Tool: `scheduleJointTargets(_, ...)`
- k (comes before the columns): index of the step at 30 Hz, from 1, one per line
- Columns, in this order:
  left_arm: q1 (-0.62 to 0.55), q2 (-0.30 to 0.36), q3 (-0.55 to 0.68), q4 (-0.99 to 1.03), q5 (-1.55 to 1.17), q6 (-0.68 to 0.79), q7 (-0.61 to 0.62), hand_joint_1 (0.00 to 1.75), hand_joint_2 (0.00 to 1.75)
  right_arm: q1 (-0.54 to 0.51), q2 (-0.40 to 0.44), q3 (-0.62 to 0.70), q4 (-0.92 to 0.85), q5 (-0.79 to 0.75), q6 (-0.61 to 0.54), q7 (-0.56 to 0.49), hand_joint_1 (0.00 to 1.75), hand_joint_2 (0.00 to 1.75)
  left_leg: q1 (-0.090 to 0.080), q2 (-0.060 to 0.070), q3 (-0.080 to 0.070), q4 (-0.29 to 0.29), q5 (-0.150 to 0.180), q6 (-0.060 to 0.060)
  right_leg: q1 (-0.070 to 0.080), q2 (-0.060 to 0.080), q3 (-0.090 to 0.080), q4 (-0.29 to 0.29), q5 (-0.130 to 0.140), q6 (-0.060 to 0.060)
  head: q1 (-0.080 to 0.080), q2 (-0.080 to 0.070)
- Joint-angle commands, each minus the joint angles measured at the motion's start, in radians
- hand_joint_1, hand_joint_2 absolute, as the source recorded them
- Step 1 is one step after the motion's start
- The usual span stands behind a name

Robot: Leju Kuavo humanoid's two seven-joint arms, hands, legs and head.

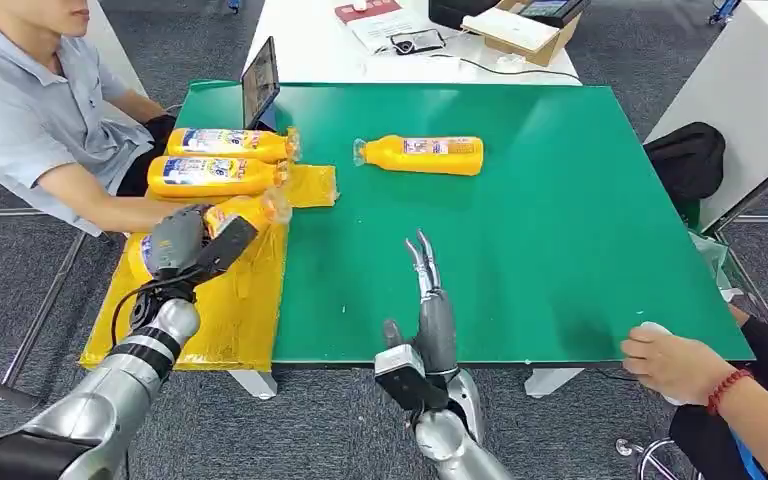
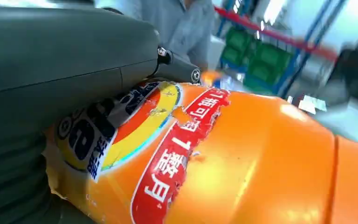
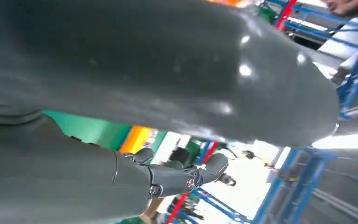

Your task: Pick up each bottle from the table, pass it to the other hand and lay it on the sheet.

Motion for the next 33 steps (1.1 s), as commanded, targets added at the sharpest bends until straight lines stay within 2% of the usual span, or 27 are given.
scheduleJointTargets(1, -0.122, 0.006, -0.156, 0.221, -0.216, -0.103, 0.137, 1.75, 1.75, -0.045, -0.015, -0.012, 0.034, -0.057, -0.003, -0.017, 0.0, 0.0, 0.001, 0.0, 0.003, 0.0, -0.001, -0.001, 0.001, 0.0, 0.003, 0.0, -0.001, -0.002, 0.0, 0.0)
scheduleJointTargets(5, -0.094, 0.016, -0.146, 0.232, -0.23, -0.13, 0.14, 1.75, 1.75, -0.056, -0.02, 0.023, 0.068, -0.068, 0.008, -0.017, 0.0, 0.0, 0.002, 0.003, 0.01, 0.002, -0.006, -0.002, 0.002, 0.003, 0.009, 0.002, -0.005, -0.004, 0.0, 0.0)
scheduleJointTargets(6, -0.086, 0.016, -0.133, 0.229, -0.223, -0.145, 0.131, 1.45, 1.75, -0.056, -0.019, 0.012, 0.065, -0.086, -0.005, -0.017, 0.0, 0.0, 0.002, 0.003, 0.01, 0.001, -0.005, -0.002, 0.002, 0.003, 0.01, 0.0, -0.004, -0.004, 0.0, 0.0)
scheduleJointTargets(7, -0.082, 0.015, -0.132, 0.227, -0.225, -0.144, 0.131, 0.7, 1.75, -0.058, -0.022, 0.008, 0.067, -0.092, -0.003, -0.017, 0.0, 0.0, 0.003, 0.003, 0.016, 0.001, -0.008, -0.004, 0.003, 0.004, 0.015, 0.001, -0.007, -0.006, 0.0, 0.0)
scheduleJointTargets(8, -0.076, 0.009, -0.121, 0.227, -0.217, -0.204, 0.108, 0.79, 1.75, -0.063, -0.029, 0.005, 0.067, -0.098, 0.004, -0.017, 0.0, 0.0, 0.003, 0.003, 0.012, 0.002, -0.007, -0.003, 0.003, 0.003, 0.012, 0.002, -0.006, -0.005, 0.0, 0.0)
scheduleJointTargets(9, -0.072, 0.004, -0.109, 0.224, -0.204, -0.228, 0.096, 1.24, 1.75, -0.066, -0.031, 0.005, 0.068, -0.098, 0.008, -0.017, 0.0, 0.0, 0.002, 0.003, 0.009, 0.0, -0.004, -0.002, 0.002, 0.003, 0.009, 0.0, -0.003, -0.003, 0.0, 0.0)
scheduleJointTargets(11, -0.064, -0.012, -0.089, 0.218, -0.185, -0.242, 0.085, 1.15, 1.75, -0.074, -0.031, 0.005, 0.085, -0.098, 0.029, -0.017, 0.0, 0.0, 0.001, 0.001, 0.005, 0.0, -0.003, -0.001, 0.001, 0.001, 0.006, -0.001, -0.002, -0.002, 0.0, 0.0)
scheduleJointTargets(12, -0.061, -0.02, -0.078, 0.214, -0.174, -0.258, 0.076, 0.65, 1.75, -0.073, -0.031, 0.005, 0.082, -0.093, 0.031, -0.017, 0.0, 0.0, 0.001, 0.002, 0.008, 0.0, -0.004, -0.002, 0.001, 0.002, 0.008, 0.0, -0.003, -0.003, 0.0, 0.0)
scheduleJointTargets(13, -0.06, -0.031, -0.072, 0.214, -0.167, -0.278, 0.071, 0.09, 1.75, -0.071, -0.031, 0.006, 0.079, -0.09, 0.03, -0.017, 0.0, 0.0, 0.001, 0.001, 0.004, 0.0, -0.002, -0.001, 0.001, 0.001, 0.004, 0.0, -0.001, -0.002, -0.001, 0.0)
scheduleJointTargets(14, -0.061, -0.034, -0.073, 0.214, -0.167, -0.281, 0.07, 0.0, 1.75, -0.071, -0.031, 0.006, 0.078, -0.091, 0.03, -0.017, 0.0, 0.0, 0.001, 0.001, 0.007, 0.0, -0.003, -0.001, 0.001, 0.001, 0.007, 0.0, -0.003, -0.002, 0.0, 0.0)
scheduleJointTargets(16, -0.059, -0.052, -0.044, 0.209, -0.129, -0.369, 0.038, 0.0, 1.75, -0.076, -0.04, 0.008, 0.077, -0.089, 0.033, -0.017, 0.0, 0.0, 0.001, 0.0, 0.007, 0.0, -0.003, -0.001, 0.001, 0.0, 0.008, 0.0, -0.003, -0.002, 0.0, 0.0)
scheduleJointTargets(17, -0.059, -0.054, -0.036, 0.207, -0.117, -0.395, 0.024, 0.17, 1.75, -0.081, -0.044, 0.007, 0.077, -0.09, 0.035, -0.017, 0.0, 0.0, 0.001, -0.001, 0.004, 0.0, -0.002, -0.001, 0.001, 0.0, 0.005, -0.001, -0.001, -0.002, 0.0, 0.0)
scheduleJointTargets(18, -0.059, -0.059, -0.019, 0.205, -0.098, -0.405, 0.018, 0.56, 1.75, -0.086, -0.047, 0.006, 0.08, -0.089, 0.034, -0.017, 0.0, 0.0, 0.001, -0.001, 0.006, 0.0, -0.002, -0.001, 0.001, -0.001, 0.007, -0.001, -0.002, -0.002, 0.0, 0.0)
scheduleJointTargets(19, -0.062, -0.067, 0.001, 0.205, -0.073, -0.427, 0.008, 0.26, 1.75, -0.092, -0.05, 0.003, 0.086, -0.087, 0.032, -0.017, 0.0, 0.0, 0.0, -0.001, 0.003, 0.0, -0.001, -0.001, 0.0, 0.0, 0.005, -0.001, -0.001, -0.001, 0.0, 0.0)
scheduleJointTargets(20, -0.063, -0.07, 0.011, 0.204, -0.059, -0.441, -0.002, 0.21, 1.75, -0.093, -0.051, 0.0, 0.086, -0.089, 0.033, -0.017, 0.0, 0.0, 0.001, 0.0, 0.005, 0.0, -0.002, -0.001, 0.001, 0.0, 0.007, -0.001, -0.002, -0.002, 0.0, 0.0)
scheduleJointTargets(22, -0.063, -0.07, 0.011, 0.204, -0.059, -0.441, -0.002, 0.21, 1.75, -0.093, -0.051, 0.0, 0.086, -0.089, 0.033, -0.017, 0.0, 0.0, 0.001, -0.001, 0.007, 0.0, -0.002, -0.001, 0.001, 0.0, 0.009, -0.001, -0.002, -0.002, 0.0, 0.0)
scheduleJointTargets(24, -0.067, -0.078, 0.038, 0.202, -0.022, -0.474, -0.017, 0.0, 1.75, -0.097, -0.052, -0.004, 0.093, -0.091, 0.031, -0.017, 0.0, 0.0, 0.0, -0.002, 0.005, -0.001, 0.0, 0.0, 0.0, -0.001, 0.007, -0.001, 0.0, -0.001, 0.0, 0.0)
scheduleJointTargets(28, -0.069, -0.1, 0.113, 0.18, 0.092, -0.559, -0.083, 0.0, 1.75, -0.109, -0.057, 0.005, 0.111, -0.099, 0.038, -0.017, 0.0, 0.0, 0.0, -0.002, 0.008, 0.0, -0.001, -0.001, 0.0, -0.001, 0.009, -0.001, -0.001, -0.002, 0.0, 0.0)
scheduleJointTargets(33, -0.055, -0.118, 0.138, 0.144, 0.132, -0.541, -0.119, 0.0, 1.75, -0.103, -0.061, 0.012, 0.105, -0.101, 0.026, -0.017, 0.0, 0.0, 0.0, -0.002, 0.01, -0.001, -0.001, -0.001, 0.0, -0.002, 0.012, -0.001, -0.001, -0.002, 0.0, 0.0)
